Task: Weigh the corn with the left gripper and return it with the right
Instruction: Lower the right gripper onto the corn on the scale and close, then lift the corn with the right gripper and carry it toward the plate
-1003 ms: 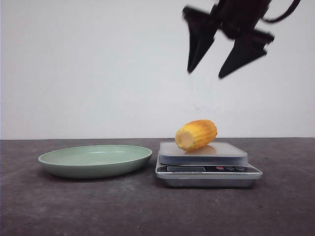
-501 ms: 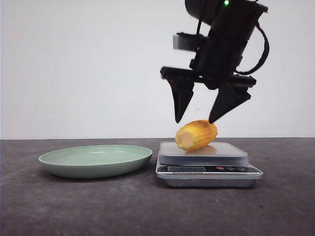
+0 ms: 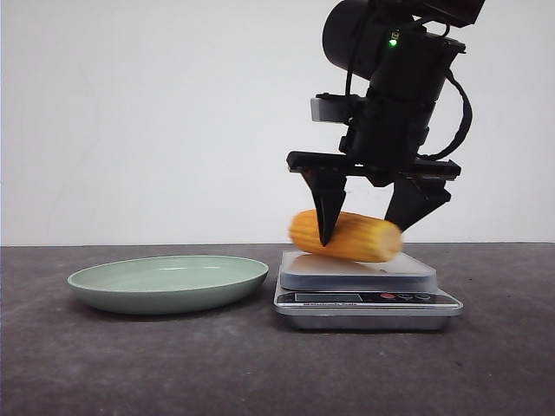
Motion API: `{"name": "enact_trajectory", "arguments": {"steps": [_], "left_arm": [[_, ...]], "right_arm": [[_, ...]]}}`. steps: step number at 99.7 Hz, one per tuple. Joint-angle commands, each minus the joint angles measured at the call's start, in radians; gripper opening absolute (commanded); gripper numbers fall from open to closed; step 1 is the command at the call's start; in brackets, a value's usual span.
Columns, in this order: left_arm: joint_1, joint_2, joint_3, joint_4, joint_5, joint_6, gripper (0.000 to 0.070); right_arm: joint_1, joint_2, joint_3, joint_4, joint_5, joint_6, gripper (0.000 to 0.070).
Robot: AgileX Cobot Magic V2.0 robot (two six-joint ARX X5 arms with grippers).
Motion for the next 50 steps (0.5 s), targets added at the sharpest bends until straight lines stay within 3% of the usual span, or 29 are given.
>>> {"name": "enact_trajectory", "arguments": {"steps": [1,11,17,50], "left_arm": [[0.000,-0.002,0.016,-0.031,0.001,0.005,0.0241],[0.000,-0.002,0.016,-0.031,0.001,0.005,0.0241],[0.000,-0.002,0.016,-0.031,0.001,0.005,0.0241],[0.000,-0.002,0.016,-0.031,0.001,0.005,0.0241]], "right_arm": [[0.012,0.014,0.020,0.015,0.002,0.018,0.0309],[0.012,0.014,0.020,0.012,0.005,0.018,0.0138],[0.013,0.014,0.020,0.013,0.009,0.017,0.0000],[0.048,-0.051,0.027,0.024,0.026,0.001,0.0000]]}}
